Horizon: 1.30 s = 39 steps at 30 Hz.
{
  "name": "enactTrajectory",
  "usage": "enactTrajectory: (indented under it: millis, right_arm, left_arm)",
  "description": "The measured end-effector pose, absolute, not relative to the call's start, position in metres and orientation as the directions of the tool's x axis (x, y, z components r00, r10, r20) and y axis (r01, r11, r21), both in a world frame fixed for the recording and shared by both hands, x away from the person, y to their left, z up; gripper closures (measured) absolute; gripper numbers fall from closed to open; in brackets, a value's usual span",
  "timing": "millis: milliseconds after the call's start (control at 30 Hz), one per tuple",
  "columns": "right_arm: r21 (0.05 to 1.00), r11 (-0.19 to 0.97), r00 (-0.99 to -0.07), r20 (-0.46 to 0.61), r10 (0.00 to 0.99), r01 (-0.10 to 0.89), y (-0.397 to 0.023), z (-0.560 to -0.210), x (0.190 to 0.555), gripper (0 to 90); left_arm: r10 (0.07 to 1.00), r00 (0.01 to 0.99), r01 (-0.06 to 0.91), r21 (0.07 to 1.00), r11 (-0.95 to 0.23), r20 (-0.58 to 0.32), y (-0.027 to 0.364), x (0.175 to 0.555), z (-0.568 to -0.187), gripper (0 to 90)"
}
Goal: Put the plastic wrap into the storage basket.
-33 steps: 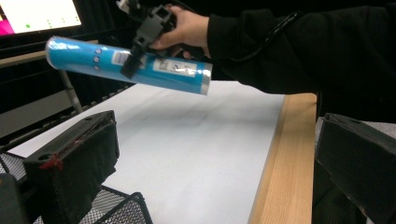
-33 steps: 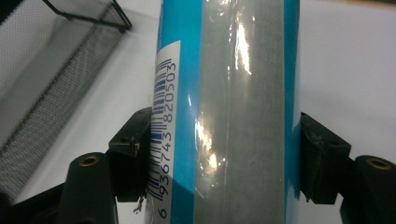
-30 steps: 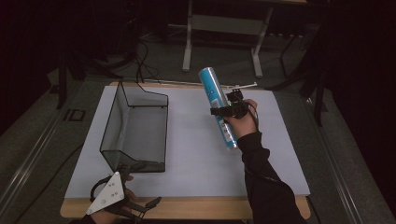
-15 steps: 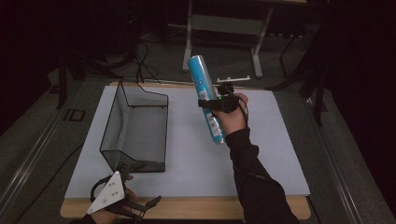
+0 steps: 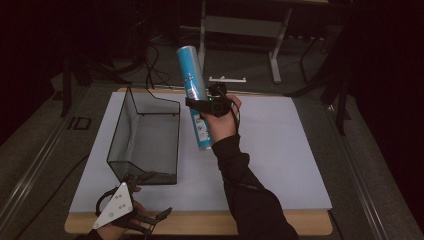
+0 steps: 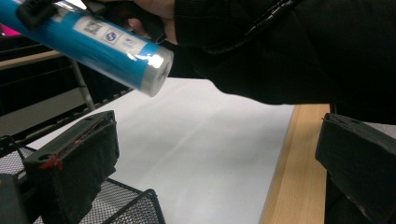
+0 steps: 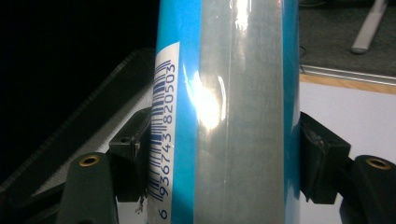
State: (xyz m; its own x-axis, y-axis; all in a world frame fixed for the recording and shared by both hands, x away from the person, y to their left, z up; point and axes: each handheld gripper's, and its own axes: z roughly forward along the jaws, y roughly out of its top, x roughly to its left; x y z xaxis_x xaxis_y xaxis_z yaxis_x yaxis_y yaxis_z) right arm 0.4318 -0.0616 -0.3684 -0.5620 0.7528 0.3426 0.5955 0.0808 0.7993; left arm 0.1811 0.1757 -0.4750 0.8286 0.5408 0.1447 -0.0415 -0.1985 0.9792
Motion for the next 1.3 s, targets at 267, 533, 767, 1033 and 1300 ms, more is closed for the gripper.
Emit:
enactTrajectory:
  millis: [267,533,767,1033,1300]
  right_arm:
    - [0.818,0.06,-0.578,0.349,0.737,0.572,-0.034,-0.365,0.426,31.5]
    - [0.813,0.038,-0.588,0.387,0.71,0.581,0.004,-0.376,0.425,31.6]
    - [0.807,0.002,-0.578,0.422,0.699,0.591,0.029,-0.393,0.423,31.5]
    - [0.779,-0.026,-0.541,0.459,0.705,0.626,0.045,-0.424,0.422,31.6]
    - [0.739,0.005,-0.509,0.459,0.728,0.674,0.054,-0.451,0.418,31.5]
  left_arm:
    - [0.546,0.825,-0.044,0.979,-0.198,0.147,0.176,0.181,-0.475,0.1]
    - [0.549,0.823,-0.049,0.981,-0.189,0.147,0.177,0.18,-0.474,0.1]
    - [0.553,0.82,-0.057,0.982,-0.179,0.149,0.18,0.179,-0.472,0.2]
    - [0.553,0.819,-0.064,0.982,-0.177,0.153,0.181,0.178,-0.471,0.2]
    - [0.564,0.812,-0.066,0.983,-0.17,0.152,0.183,0.179,-0.47,0.2]
